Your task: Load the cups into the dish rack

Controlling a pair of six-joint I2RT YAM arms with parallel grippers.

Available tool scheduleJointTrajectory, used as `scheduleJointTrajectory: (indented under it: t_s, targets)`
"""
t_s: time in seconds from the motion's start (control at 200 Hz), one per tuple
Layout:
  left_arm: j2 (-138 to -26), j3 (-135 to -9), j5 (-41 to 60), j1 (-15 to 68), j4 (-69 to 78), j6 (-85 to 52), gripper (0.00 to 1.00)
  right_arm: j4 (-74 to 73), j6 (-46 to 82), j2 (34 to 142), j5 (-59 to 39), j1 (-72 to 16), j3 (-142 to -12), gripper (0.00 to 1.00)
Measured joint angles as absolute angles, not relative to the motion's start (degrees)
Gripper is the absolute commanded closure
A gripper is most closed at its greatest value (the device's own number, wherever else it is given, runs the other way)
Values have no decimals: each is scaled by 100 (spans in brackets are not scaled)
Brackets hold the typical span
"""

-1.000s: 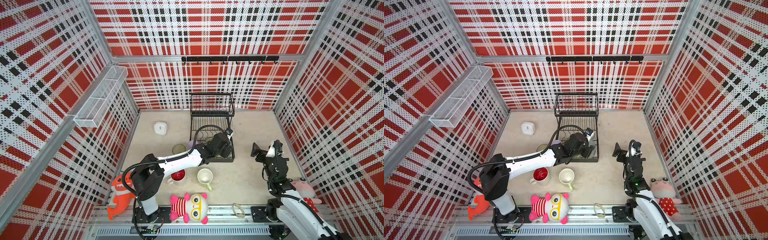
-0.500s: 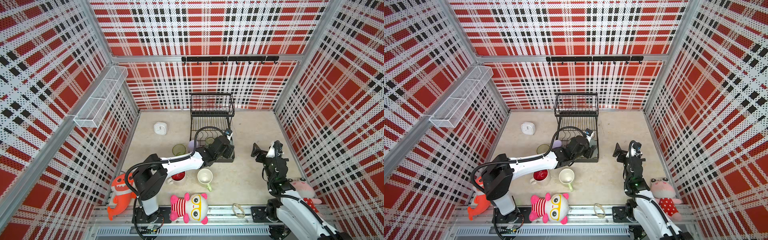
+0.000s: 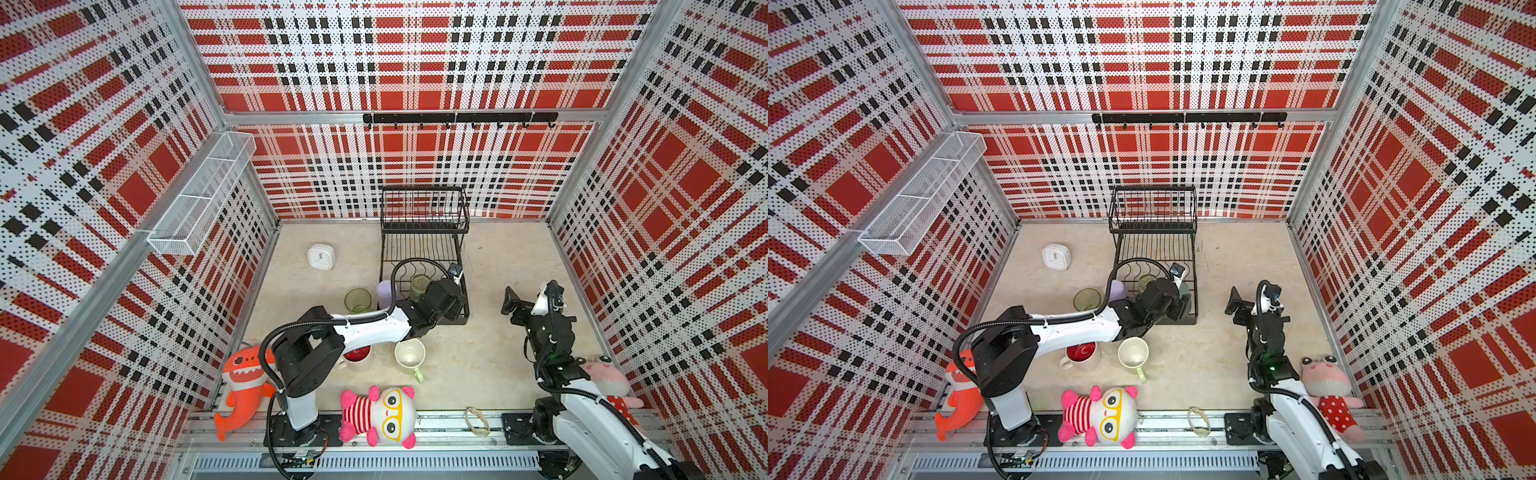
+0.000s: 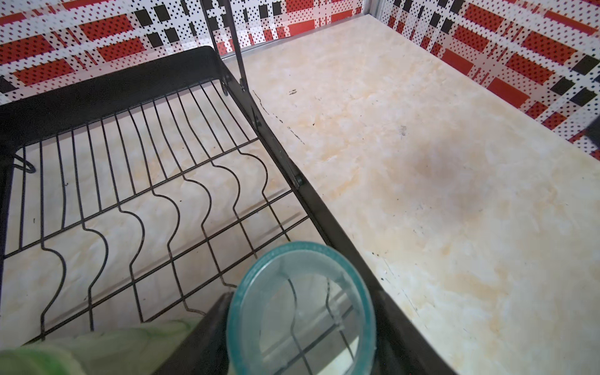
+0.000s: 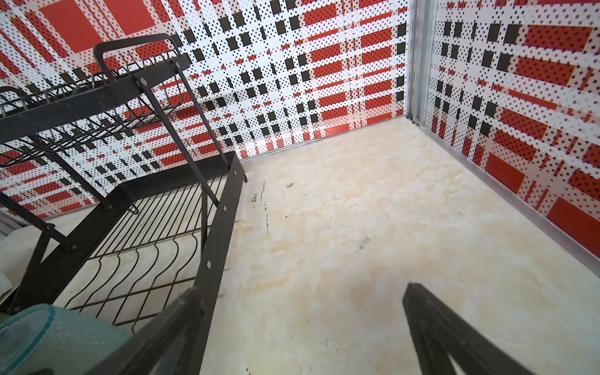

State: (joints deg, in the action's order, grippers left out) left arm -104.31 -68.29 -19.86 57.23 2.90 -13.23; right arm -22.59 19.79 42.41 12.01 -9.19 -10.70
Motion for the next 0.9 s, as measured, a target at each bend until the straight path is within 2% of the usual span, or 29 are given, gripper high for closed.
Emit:
scheduleJointTrajectory:
  t_s: [0.165, 0.296, 0.476, 0.747, 0.902]
  targets:
    - [-10632, -6845, -2051, 5828, 342, -1319, 45, -2259, 1962, 4241, 1203, -921, -1070, 0]
    - [-10715, -6862, -2134, 5861, 344, -1284, 29, -2259, 1927, 4241, 1225, -919, -1070, 0]
    - [-10713, -6862, -2213, 5859, 375, -1282, 17, -2255, 1876, 4241, 1105, -919, -1070, 0]
    - [-10361, -6930, -2215, 5892, 318, -1278, 16, -1688, 1994, 4593, 967, -919, -1638, 0]
    - [-9942, -7205, -2134, 5964, 235, -1280, 15, -1160, 2246, 5006, 178, -854, -2462, 0]
